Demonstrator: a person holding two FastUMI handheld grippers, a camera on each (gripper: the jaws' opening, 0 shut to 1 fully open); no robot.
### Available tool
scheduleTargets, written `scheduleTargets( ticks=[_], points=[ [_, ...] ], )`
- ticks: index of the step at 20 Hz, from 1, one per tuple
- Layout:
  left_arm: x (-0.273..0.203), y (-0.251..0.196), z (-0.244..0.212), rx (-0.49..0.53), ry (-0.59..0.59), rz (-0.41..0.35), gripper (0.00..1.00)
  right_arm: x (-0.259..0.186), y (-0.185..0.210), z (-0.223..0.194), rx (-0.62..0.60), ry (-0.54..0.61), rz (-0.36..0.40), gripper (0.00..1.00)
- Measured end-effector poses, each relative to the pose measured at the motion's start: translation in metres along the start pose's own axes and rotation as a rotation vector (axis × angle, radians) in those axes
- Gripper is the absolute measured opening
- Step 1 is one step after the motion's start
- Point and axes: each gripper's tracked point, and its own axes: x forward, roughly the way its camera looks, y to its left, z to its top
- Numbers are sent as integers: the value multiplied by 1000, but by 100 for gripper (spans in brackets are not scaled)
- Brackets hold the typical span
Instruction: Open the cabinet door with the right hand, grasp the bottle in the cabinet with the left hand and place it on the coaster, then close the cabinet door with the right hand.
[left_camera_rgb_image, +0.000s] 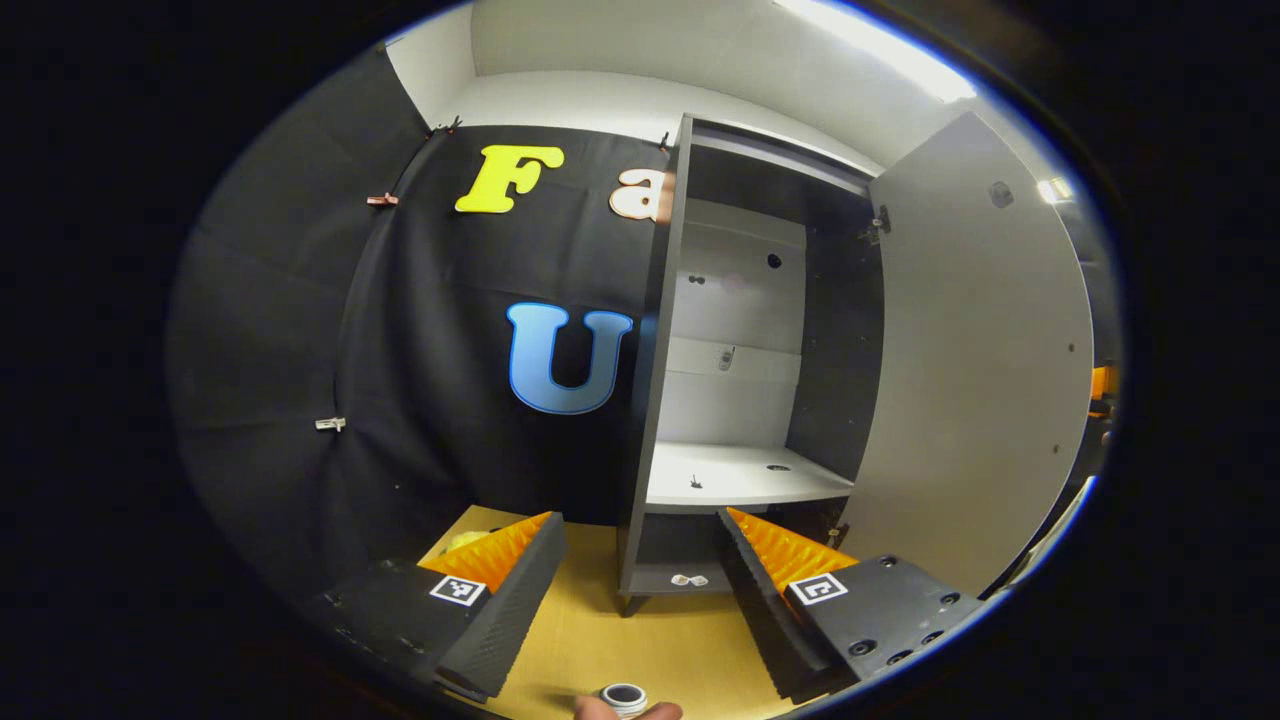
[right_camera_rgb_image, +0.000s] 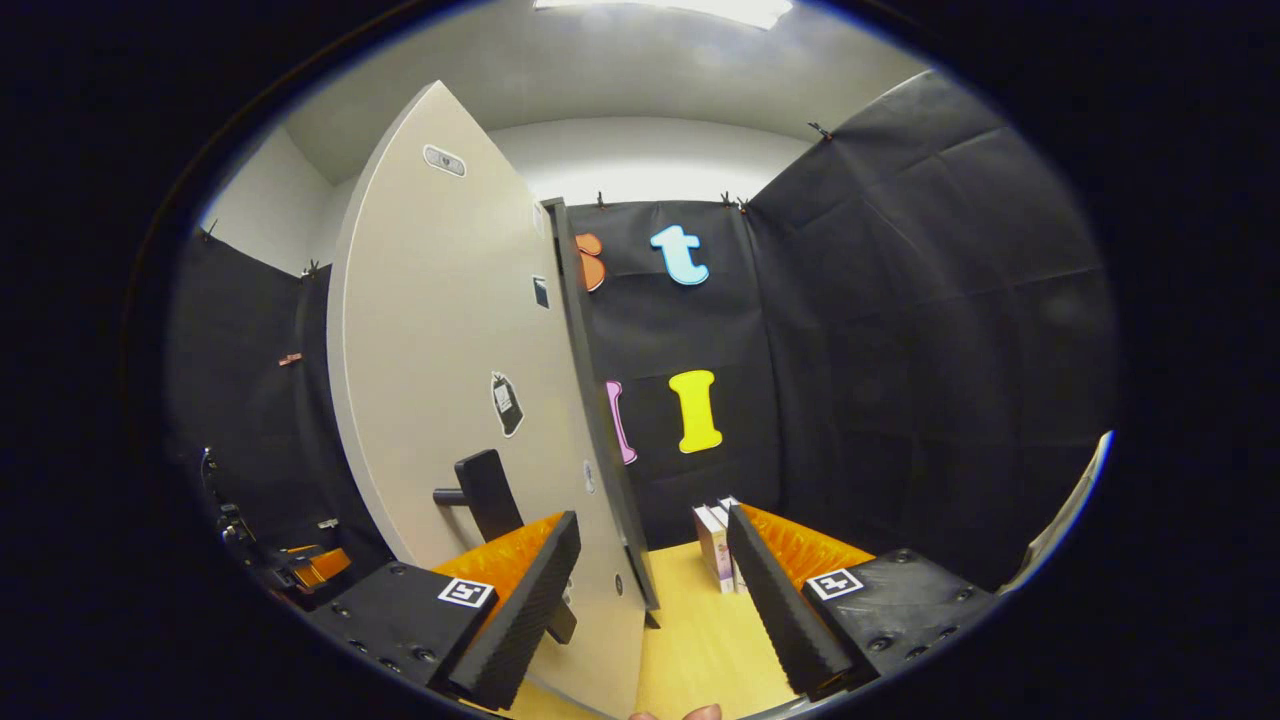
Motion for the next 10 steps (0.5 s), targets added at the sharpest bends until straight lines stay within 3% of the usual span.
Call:
scheduleTargets(
  ticks=[10],
  points=[
    [-17,28,12,30,-28,32,94,15,110,-28,-11,2,65,97]
  ],
)
